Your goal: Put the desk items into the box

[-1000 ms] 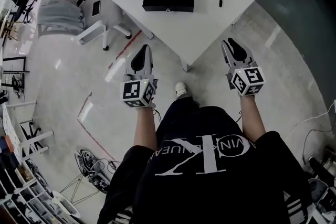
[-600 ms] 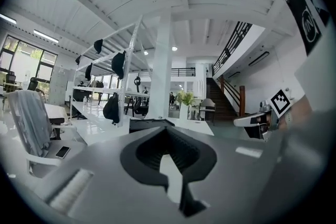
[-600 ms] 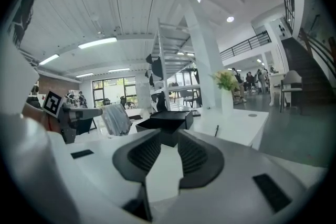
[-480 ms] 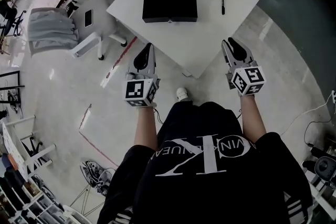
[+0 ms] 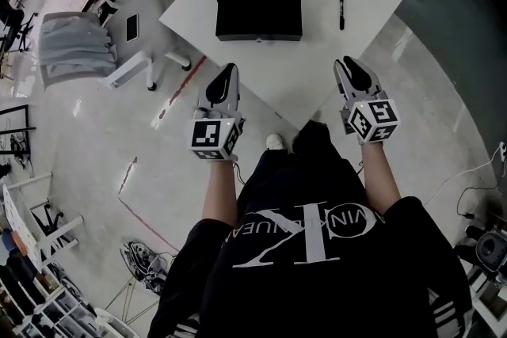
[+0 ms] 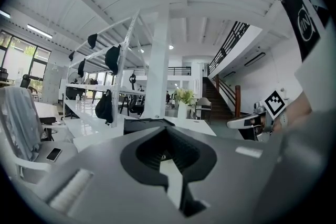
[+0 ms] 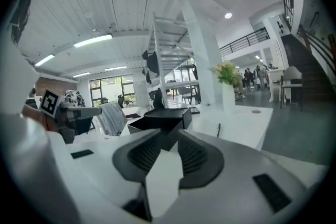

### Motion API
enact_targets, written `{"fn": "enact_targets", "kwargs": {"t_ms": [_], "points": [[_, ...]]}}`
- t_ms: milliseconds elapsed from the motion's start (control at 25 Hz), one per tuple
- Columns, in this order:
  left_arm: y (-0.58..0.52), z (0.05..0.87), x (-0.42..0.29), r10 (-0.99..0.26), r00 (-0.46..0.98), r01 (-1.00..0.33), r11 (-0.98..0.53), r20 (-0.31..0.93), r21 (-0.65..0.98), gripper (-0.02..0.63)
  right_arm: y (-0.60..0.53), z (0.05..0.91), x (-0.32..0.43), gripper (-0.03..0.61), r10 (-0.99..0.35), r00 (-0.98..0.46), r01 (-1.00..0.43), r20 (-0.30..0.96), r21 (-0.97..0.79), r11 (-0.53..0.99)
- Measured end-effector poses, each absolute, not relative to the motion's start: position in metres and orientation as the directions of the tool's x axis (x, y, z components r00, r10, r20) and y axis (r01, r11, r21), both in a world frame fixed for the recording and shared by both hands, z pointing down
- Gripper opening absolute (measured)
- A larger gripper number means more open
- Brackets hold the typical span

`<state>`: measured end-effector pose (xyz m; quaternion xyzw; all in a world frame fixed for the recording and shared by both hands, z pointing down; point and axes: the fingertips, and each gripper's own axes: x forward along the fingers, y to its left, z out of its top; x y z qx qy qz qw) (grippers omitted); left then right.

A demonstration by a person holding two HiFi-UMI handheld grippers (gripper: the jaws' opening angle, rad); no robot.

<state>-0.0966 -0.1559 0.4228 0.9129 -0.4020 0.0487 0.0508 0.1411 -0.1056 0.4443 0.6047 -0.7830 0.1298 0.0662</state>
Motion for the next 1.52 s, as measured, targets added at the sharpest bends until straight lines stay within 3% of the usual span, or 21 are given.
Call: {"fn": "enact_targets", "kwargs": {"t_ms": [840,1520], "points": [[-0.249,0.428,-0.032,-0.780,0.606,-0.795,-0.600,0.155,0.088,0.011,-0.221,0.473,0.213,0.061,-0.884,-0.309,-0.951,0.351,-0.135,0.279],[-0.263,0.453,-0.025,-0.799,0.555,-0.830,-0.551,0.232,0.087,0.011,-0.255,0.556,0.244,0.061,-0.751,-0.193,-0.981,0.631,-0.095,0.172]]}}
